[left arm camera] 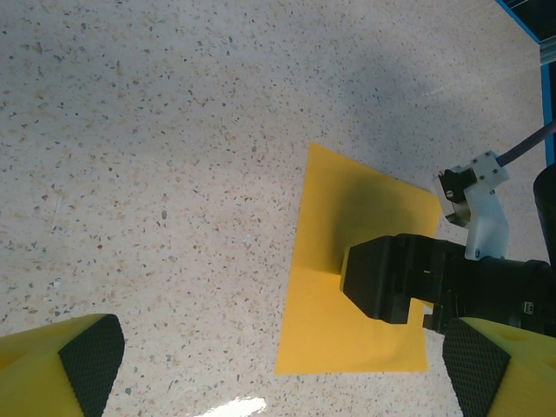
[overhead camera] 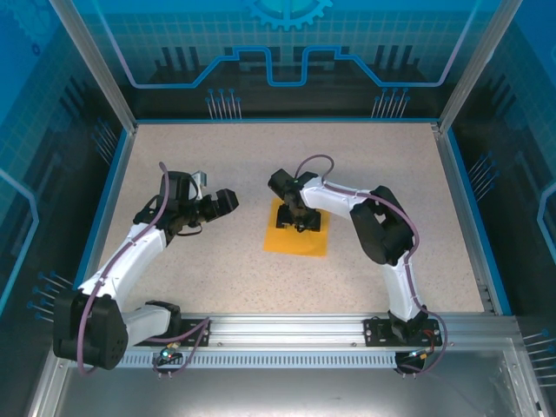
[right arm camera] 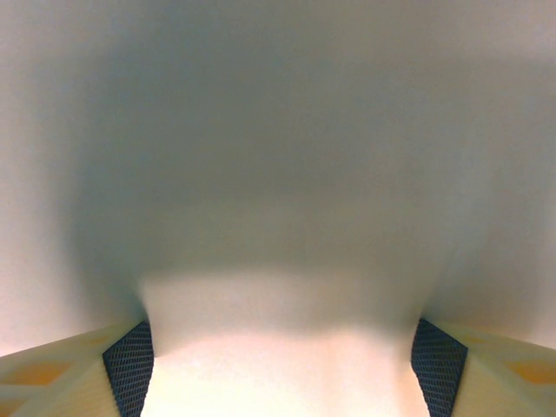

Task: Fold a paper plane with a square sheet of paper (pick it up from the middle)
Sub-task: Fold the square sheet of paper in half at the center of the table.

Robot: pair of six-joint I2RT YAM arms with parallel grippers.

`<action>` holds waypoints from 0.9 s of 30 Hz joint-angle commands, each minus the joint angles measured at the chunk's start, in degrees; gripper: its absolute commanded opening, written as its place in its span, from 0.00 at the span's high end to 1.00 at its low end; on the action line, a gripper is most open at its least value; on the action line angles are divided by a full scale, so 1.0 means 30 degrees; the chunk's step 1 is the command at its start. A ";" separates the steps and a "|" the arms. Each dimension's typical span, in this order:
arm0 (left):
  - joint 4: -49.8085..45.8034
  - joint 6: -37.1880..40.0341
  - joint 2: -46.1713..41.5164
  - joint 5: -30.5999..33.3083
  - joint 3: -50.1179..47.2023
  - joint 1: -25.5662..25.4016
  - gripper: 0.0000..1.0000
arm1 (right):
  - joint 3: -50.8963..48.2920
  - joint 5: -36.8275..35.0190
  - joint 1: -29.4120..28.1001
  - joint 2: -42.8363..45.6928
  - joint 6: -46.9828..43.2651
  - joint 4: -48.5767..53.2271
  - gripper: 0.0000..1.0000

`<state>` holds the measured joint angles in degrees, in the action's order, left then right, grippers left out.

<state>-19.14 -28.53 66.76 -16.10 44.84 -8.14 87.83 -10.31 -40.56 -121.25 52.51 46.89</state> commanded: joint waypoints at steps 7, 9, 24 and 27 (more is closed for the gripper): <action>-0.0514 0.0028 0.0036 0.0051 0.0412 -0.0011 0.01 | -0.0045 0.0270 -0.0121 -0.1171 -0.1108 0.0581 0.29; -0.0540 0.0022 0.0030 0.0059 0.0412 -0.0012 0.01 | 0.0375 0.0162 -0.0151 -0.1155 -0.1342 0.0773 0.31; -0.1268 0.0052 -0.0434 0.0354 0.0705 -0.0011 0.02 | -0.0332 0.3105 -0.0281 0.2965 -0.3461 -0.1628 0.75; -0.1354 0.0005 -0.0516 0.0374 0.0717 -0.0011 0.02 | -0.1924 0.5386 -0.0154 0.4877 -0.3442 -0.4005 0.75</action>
<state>-21.34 -28.53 66.65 -15.70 44.86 -8.14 84.68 -2.13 -40.62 -112.79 43.24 41.67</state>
